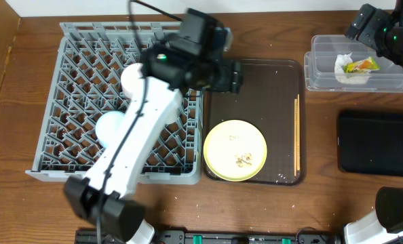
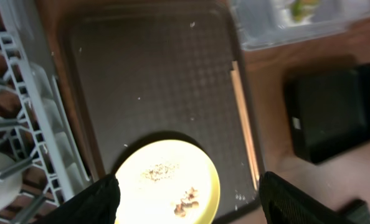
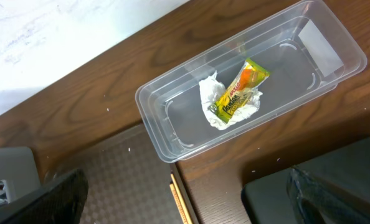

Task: Sort waste into correct bins and load items into the dishwasher
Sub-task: 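Swing the left gripper across the tray toward the chopsticks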

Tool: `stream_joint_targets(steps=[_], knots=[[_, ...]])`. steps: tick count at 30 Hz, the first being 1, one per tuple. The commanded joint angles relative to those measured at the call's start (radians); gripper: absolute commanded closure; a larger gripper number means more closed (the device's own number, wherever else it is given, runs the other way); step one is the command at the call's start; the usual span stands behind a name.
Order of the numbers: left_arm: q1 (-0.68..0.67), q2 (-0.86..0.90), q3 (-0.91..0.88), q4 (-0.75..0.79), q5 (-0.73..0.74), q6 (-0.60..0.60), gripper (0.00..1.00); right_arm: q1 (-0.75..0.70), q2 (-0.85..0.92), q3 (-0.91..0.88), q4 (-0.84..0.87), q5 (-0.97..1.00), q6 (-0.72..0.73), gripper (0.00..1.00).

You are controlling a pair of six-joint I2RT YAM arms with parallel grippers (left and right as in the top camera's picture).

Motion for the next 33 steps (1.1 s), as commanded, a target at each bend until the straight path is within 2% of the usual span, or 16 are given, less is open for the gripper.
stream_joint_targets(steps=[1, 7, 10, 13, 17, 19, 33], knots=[[-0.061, 0.083, 0.013, 0.001, -0.155, -0.077, 0.27, -0.003, -0.001, 0.006, -0.002, 0.003, 0.000, 0.01], [-0.201, 0.213, 0.025, 0.021, -0.340, -0.077, 0.27, -0.003, -0.001, 0.006, -0.002, 0.003, 0.000, 0.01], [-0.268, 0.275, 0.025, 0.078, -0.442, -0.120, 0.27, -0.003, -0.001, 0.006, -0.002, 0.003, 0.000, 0.01], [-0.312, 0.321, 0.025, 0.140, -0.446, -0.150, 0.27, -0.003, -0.001, 0.006, -0.002, 0.003, 0.000, 0.01], [-0.350, 0.374, 0.025, 0.205, -0.446, -0.256, 0.39, -0.003, -0.001, 0.006, -0.002, 0.003, 0.000, 0.01], [-0.361, 0.400, 0.025, 0.235, -0.446, -0.297, 0.40, -0.003, -0.001, 0.006, -0.002, 0.003, 0.000, 0.01], [-0.379, 0.559, 0.024, 0.403, -0.445, -0.320, 0.43, -0.003, -0.001, 0.006, -0.002, 0.003, 0.000, 0.01]])
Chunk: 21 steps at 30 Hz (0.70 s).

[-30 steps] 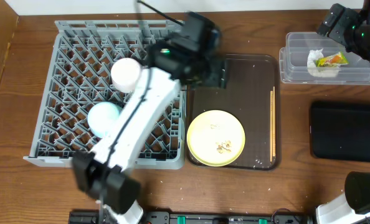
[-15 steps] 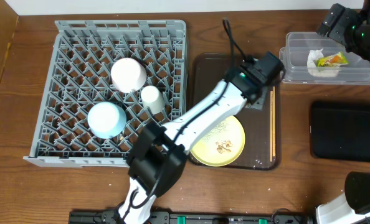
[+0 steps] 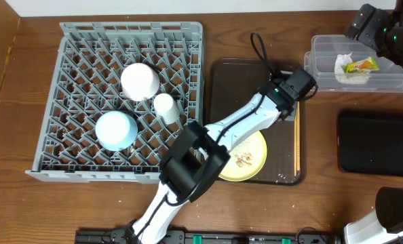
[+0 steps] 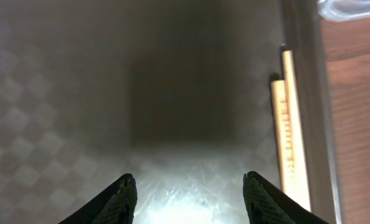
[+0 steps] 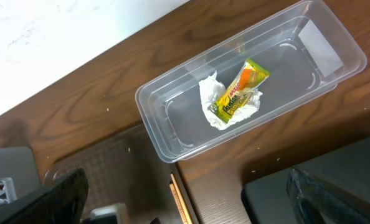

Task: Sort waste into correct bins and load items into the dishwasher
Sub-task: 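Swing the left gripper across the tray toward the chopsticks, then lower the left gripper over one chopstick at the tray's right edge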

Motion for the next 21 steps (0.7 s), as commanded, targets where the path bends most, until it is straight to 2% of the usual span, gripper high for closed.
stream_joint_targets(steps=[1, 8, 14, 18, 21], knots=[[-0.011, 0.027, 0.023, 0.008, -0.023, -0.019, 0.43, -0.003, -0.001, 0.006, -0.002, 0.003, 0.000, 0.01], [-0.052, 0.032, 0.023, 0.014, -0.023, -0.014, 0.47, -0.003, -0.001, 0.006, -0.002, 0.003, 0.000, 0.01], [-0.101, 0.031, 0.023, 0.018, -0.026, 0.047, 0.47, -0.003, -0.001, 0.006, -0.002, 0.003, 0.000, 0.01], [-0.112, 0.031, 0.023, 0.018, -0.103, 0.049, 0.47, -0.003, -0.001, 0.006, -0.002, 0.003, 0.000, 0.01], [-0.111, 0.031, 0.023, 0.018, -0.106, 0.049, 0.47, -0.003, -0.001, 0.006, -0.002, 0.003, 0.000, 0.01]])
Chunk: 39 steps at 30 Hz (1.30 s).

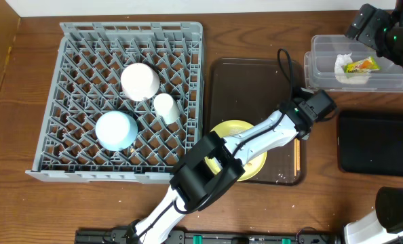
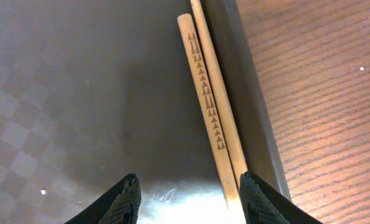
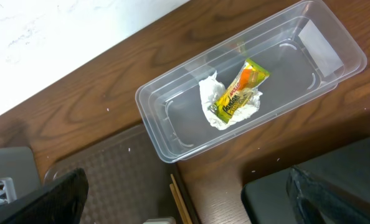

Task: Sort waste into correct bins and load items into the dishwasher
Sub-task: 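Lower the left gripper over one chopstick at the tray's right edge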

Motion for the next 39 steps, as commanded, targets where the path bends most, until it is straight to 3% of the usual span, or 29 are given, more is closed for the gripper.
stream_joint_targets(steps=[1, 8, 18, 39], knots=[[0.009, 0.002, 0.023, 0.000, -0.054, 0.020, 0.47, -0.003, -0.001, 0.006, -0.002, 0.003, 0.000, 0.01], [0.009, 0.003, 0.014, 0.008, -0.053, 0.013, 0.47, -0.003, -0.001, 0.006, -0.002, 0.003, 0.000, 0.01], [0.009, 0.018, 0.003, 0.020, -0.053, -0.097, 0.46, -0.003, -0.001, 0.006, -0.002, 0.003, 0.000, 0.01], [0.007, 0.019, -0.070, 0.068, -0.049, -0.100, 0.45, -0.003, -0.001, 0.006, -0.002, 0.003, 0.000, 0.01]])
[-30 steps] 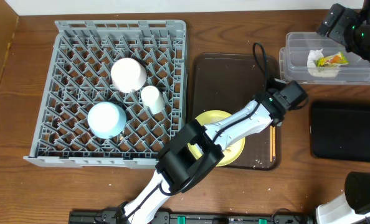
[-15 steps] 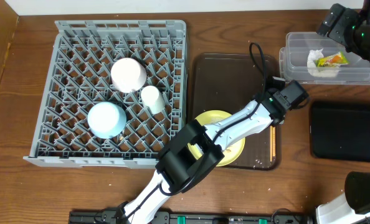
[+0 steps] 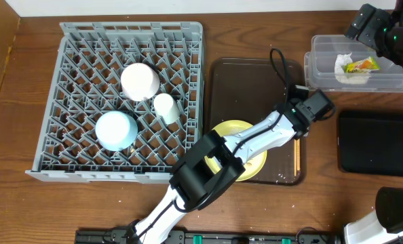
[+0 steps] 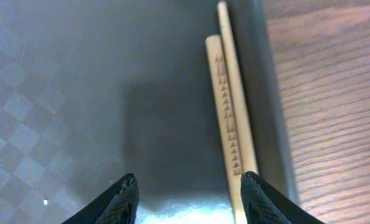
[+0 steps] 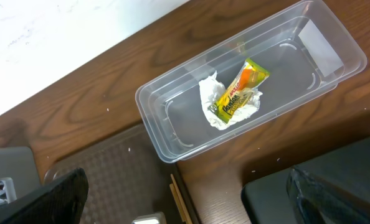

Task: Sort waste into correct bins and load items into the dishwasher
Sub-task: 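Lower the left gripper over one chopstick at the tray's right edge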

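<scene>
Two wooden chopsticks [image 4: 227, 106] lie side by side along the right rim of the dark brown tray [image 3: 245, 88]. My left gripper [image 4: 190, 186] hangs open low over the tray, its right finger [image 4: 258, 200] over the chopsticks and nothing between the jaws. A yellow plate [image 3: 237, 157] with food scraps sits on the tray's near part, partly under my left arm. A clear bin [image 5: 253, 93] holds a yellow wrapper [image 5: 240, 94] on a white tissue. My right gripper [image 5: 188, 180] stays open high above that bin.
A grey dish rack [image 3: 120, 102] on the left holds a white cup [image 3: 140, 80], a small white cup [image 3: 165, 106] and a blue bowl [image 3: 116, 129]. A black bin [image 3: 374, 142] sits right of the tray. Bare wooden table [image 4: 334, 112] lies past the tray's rim.
My left gripper has shifted slightly along the chopsticks and turned a little; their far ends now show in its wrist view. It remains open. The right arm has not moved.
My left gripper was open over the rack's right edge at the tray's far left. Then it was low over the tray's right part beside the chopsticks, then over the sticks at the right rim, where it still hovers. The right gripper stayed above the clear bin.
</scene>
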Tool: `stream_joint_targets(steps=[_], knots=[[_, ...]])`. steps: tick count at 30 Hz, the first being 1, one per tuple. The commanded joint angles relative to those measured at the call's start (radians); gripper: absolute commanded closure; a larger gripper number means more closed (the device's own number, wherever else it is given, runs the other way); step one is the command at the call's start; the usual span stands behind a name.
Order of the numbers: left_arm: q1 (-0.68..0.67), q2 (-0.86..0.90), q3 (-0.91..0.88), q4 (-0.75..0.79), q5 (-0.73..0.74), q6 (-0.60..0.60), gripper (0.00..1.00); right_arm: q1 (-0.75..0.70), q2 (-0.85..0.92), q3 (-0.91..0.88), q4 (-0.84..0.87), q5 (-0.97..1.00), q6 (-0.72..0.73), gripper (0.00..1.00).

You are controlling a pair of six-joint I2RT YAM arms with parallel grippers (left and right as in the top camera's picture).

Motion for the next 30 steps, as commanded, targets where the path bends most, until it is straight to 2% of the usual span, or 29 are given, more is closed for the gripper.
stream_joint_targets(steps=[1, 10, 14, 16, 22, 30], knots=[[0.000, 0.019, -0.033, 0.001, -0.013, -0.012, 0.44, -0.003, -0.001, 0.006, -0.002, 0.003, 0.000, 0.01], [0.000, 0.019, -0.048, 0.022, -0.013, -0.012, 0.42, -0.003, -0.001, 0.006, -0.002, 0.003, 0.000, 0.01], [0.004, 0.012, -0.046, 0.025, -0.048, 0.006, 0.52, -0.003, -0.001, 0.006, -0.002, 0.003, 0.000, 0.01], [0.007, -0.007, -0.046, 0.018, -0.070, 0.008, 0.52, -0.003, -0.001, 0.006, -0.002, 0.003, 0.000, 0.01], [0.009, -0.089, -0.046, 0.006, -0.012, 0.007, 0.48, -0.003, -0.001, 0.006, -0.002, 0.003, 0.000, 0.01], [0.009, -0.051, -0.047, 0.026, 0.045, 0.006, 0.43, -0.003, -0.001, 0.006, -0.002, 0.003, 0.000, 0.01]])
